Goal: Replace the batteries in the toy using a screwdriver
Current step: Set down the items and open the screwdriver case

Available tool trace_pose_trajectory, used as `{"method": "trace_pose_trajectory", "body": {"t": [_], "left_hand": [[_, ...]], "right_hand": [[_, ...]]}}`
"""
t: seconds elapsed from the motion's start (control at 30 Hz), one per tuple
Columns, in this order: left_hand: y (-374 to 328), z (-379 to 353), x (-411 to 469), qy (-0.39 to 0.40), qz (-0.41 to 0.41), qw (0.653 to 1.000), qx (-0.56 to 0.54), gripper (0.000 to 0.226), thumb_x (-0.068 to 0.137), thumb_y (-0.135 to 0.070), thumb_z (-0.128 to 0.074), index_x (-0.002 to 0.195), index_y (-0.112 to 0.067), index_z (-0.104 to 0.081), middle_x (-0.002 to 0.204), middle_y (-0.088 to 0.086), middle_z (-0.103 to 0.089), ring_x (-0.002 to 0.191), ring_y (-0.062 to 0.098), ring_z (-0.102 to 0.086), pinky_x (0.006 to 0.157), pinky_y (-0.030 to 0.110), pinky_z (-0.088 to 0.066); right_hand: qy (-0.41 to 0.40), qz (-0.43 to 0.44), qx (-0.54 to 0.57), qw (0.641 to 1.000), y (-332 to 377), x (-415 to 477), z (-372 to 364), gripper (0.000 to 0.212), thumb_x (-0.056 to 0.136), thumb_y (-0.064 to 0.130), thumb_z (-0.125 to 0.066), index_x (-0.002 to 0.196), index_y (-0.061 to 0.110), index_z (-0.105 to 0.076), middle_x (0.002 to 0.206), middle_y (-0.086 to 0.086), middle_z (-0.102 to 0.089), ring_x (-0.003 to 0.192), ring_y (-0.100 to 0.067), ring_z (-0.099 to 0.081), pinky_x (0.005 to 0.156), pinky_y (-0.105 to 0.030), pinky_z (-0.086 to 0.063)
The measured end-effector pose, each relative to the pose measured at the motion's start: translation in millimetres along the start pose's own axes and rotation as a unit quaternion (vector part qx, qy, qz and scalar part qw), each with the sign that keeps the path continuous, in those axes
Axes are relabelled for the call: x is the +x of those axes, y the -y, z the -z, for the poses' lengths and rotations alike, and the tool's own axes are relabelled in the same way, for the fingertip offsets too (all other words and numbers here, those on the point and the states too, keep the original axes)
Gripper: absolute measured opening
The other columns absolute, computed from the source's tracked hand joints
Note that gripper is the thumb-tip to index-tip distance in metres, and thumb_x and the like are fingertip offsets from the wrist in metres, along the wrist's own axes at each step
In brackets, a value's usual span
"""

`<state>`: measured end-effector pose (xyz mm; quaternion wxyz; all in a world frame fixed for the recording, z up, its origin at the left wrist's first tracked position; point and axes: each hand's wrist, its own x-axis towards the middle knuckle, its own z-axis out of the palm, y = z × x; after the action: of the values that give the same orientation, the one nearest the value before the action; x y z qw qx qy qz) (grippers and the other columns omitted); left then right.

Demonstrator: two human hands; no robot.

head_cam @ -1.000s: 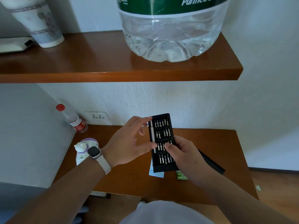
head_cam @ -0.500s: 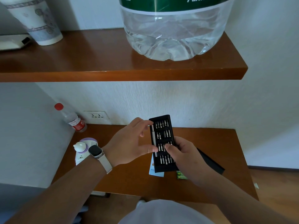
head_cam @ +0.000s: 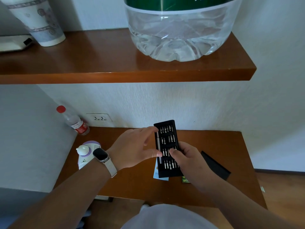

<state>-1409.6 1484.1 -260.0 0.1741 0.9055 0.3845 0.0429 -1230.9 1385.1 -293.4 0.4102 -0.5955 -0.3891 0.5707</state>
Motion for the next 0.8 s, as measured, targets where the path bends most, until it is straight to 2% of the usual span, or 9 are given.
{"method": "trace_pose_trajectory", "body": {"t": [0.2, 0.3, 0.47, 0.8], "left_hand": [[2, 3, 5, 0.044, 0.005, 0.999, 0.03, 0.084, 0.075, -0.076, -0.057, 0.142, -0.029, -0.036, 0.072, -0.007, -0.058, 0.06, 0.006, -0.05, 0.055, 0.017, -0.025], [5, 0, 7, 0.066, 0.018, 0.998, -0.014, 0.075, 0.075, -0.07, -0.066, 0.133, -0.03, -0.041, 0.07, -0.006, -0.054, 0.056, 0.007, -0.046, 0.054, 0.02, -0.03], [8, -7, 7, 0.066, 0.015, 0.996, -0.058, 0.067, 0.078, -0.062, -0.07, 0.129, -0.029, -0.043, 0.065, -0.01, -0.047, 0.053, 0.006, -0.041, 0.054, 0.02, -0.033], [12, -16, 1, 0.025, 0.015, 0.991, -0.131, 0.057, 0.081, -0.054, -0.072, 0.126, -0.034, -0.043, 0.062, -0.011, -0.046, 0.053, 0.004, -0.045, 0.052, 0.019, -0.035]], "right_hand": [[0.008, -0.005, 0.003, 1.0, -2, -1, 0, 0.018, 0.101, 0.018, -0.05, 0.108, 0.02, -0.066, 0.092, 0.001, -0.074, 0.085, -0.013, -0.072, 0.071, -0.026, -0.059], [0.005, -0.008, 0.01, 1.0, -3, -2, -2, 0.017, 0.101, 0.017, -0.05, 0.106, 0.018, -0.066, 0.089, 0.001, -0.074, 0.081, -0.011, -0.072, 0.064, -0.02, -0.055], [-0.004, -0.007, 0.012, 1.0, -3, 1, -2, 0.017, 0.101, 0.018, -0.05, 0.105, 0.021, -0.066, 0.091, 0.0, -0.074, 0.084, -0.012, -0.072, 0.068, -0.024, -0.058], [-0.015, -0.003, 0.013, 1.0, -5, 8, -4, 0.019, 0.102, 0.02, -0.049, 0.105, 0.023, -0.067, 0.093, 0.001, -0.075, 0.086, -0.014, -0.072, 0.079, -0.034, -0.06]]}}
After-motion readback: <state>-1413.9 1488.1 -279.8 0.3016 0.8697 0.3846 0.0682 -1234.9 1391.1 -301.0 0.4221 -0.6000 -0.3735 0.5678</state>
